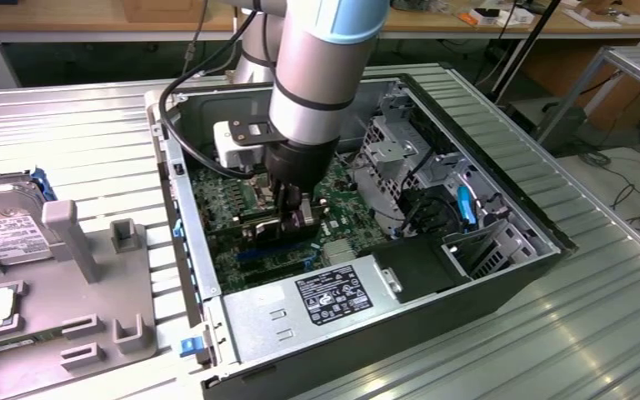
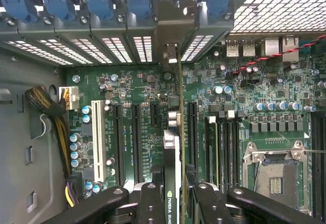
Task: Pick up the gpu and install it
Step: 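Insert the gpu into the slot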
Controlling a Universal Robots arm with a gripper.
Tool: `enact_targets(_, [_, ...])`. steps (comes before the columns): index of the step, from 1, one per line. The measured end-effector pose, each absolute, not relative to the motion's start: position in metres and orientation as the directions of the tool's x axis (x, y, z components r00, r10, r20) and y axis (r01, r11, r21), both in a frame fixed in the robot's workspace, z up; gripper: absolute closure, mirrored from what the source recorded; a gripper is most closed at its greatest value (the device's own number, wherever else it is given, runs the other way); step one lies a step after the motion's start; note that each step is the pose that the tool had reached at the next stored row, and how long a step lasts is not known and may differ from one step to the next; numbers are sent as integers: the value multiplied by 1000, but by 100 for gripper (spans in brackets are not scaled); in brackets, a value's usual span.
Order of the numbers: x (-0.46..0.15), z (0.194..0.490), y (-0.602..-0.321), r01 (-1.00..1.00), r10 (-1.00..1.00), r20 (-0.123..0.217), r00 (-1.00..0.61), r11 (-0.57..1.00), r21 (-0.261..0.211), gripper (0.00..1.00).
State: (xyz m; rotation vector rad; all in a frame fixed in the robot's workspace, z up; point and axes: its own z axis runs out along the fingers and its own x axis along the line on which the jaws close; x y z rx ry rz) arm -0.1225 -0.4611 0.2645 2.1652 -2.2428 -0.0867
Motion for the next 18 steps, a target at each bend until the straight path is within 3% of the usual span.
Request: enact_targets(18, [-123,262,-461,-998,-999,-22,-34,33,56,73])
